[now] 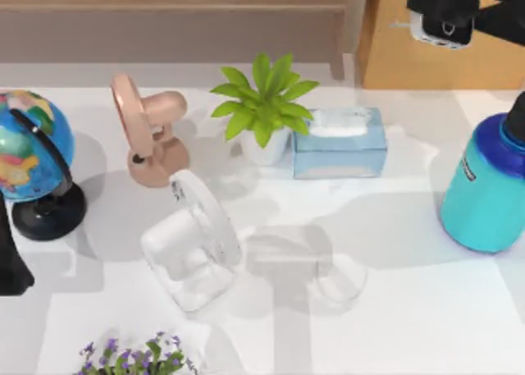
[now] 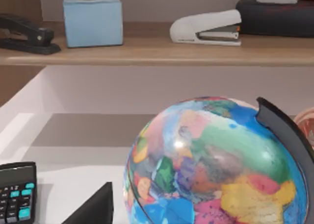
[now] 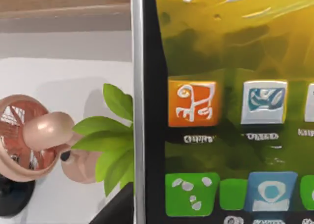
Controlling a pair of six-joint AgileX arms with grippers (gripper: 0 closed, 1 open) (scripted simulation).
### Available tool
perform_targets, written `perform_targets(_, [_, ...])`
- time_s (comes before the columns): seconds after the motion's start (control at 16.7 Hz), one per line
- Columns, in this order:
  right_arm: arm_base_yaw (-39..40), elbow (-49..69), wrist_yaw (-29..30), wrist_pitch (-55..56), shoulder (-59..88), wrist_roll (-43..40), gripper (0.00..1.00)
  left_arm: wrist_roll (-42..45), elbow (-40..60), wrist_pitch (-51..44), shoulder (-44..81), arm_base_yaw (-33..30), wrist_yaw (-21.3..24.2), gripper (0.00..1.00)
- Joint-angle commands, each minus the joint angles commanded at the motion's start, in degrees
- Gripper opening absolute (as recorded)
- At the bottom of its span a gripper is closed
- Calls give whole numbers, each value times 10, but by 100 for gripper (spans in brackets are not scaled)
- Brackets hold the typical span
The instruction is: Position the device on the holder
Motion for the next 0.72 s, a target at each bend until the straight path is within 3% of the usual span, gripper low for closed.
perform_targets(0.42, [-334,-101,-228,161,-37,-254,0,0,0,0,0,0,0,100])
perform_targets(0.72, [-533,-228,-338,247,-27,-440,0,0,0,0,0,0,0,100])
